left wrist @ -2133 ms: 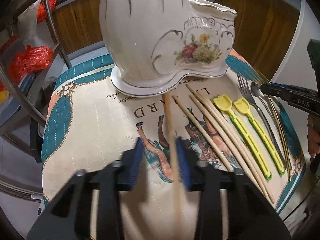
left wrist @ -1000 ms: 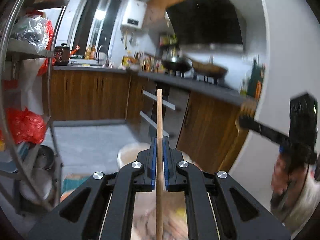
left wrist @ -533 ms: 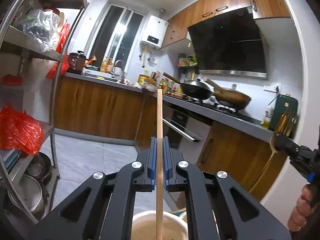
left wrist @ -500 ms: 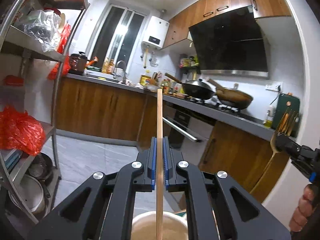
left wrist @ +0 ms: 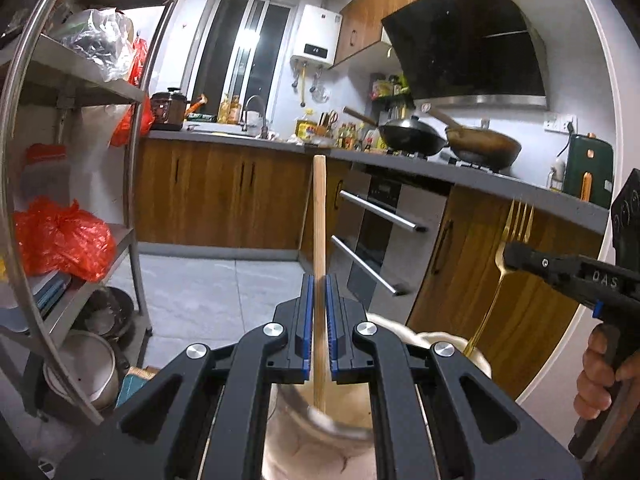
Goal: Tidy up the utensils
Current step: 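Drop the chopstick into the large compartment with left while right drops fork into small one, then move both tools back down to the utensils on the cloth, then grasp another chopstick with the left tool while the right tool grasps a silver flower spoon, then lift the chopstick with left while right lifts the spoon, both toward the holder, then release the chopstick into the large compartment with left while right drops spoon into small one, then move both tools back down to the remaining utensils on the cloth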
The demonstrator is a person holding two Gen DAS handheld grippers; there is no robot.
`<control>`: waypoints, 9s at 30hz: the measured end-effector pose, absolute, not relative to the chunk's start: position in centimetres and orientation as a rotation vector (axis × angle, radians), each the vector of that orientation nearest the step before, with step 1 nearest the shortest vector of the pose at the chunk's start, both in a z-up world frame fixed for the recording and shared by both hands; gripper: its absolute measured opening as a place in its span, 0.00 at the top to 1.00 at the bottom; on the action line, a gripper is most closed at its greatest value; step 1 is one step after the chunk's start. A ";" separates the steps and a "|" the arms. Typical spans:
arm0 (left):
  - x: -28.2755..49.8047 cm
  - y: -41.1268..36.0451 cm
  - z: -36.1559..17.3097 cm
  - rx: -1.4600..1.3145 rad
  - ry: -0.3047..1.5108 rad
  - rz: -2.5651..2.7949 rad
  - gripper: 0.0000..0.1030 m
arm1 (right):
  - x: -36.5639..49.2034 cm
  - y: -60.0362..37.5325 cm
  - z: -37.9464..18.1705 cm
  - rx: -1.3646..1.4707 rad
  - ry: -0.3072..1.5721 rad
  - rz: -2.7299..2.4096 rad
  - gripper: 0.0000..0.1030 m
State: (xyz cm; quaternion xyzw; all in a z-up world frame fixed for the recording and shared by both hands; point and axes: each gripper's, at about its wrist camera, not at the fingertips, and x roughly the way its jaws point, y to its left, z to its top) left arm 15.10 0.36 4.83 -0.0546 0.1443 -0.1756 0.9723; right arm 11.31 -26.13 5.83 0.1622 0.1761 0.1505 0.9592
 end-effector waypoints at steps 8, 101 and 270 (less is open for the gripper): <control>14.2 1.4 4.9 -0.103 0.270 -0.331 0.90 | 11.6 -25.9 5.5 0.319 0.368 0.276 0.96; 4.6 -3.1 -6.3 0.247 0.987 -0.443 0.95 | 1.5 -25.5 -6.8 -0.091 0.971 0.322 0.96; 3.8 -5.5 -7.3 0.165 0.822 -0.291 0.17 | 4.5 -27.1 -4.8 0.078 0.720 0.193 0.09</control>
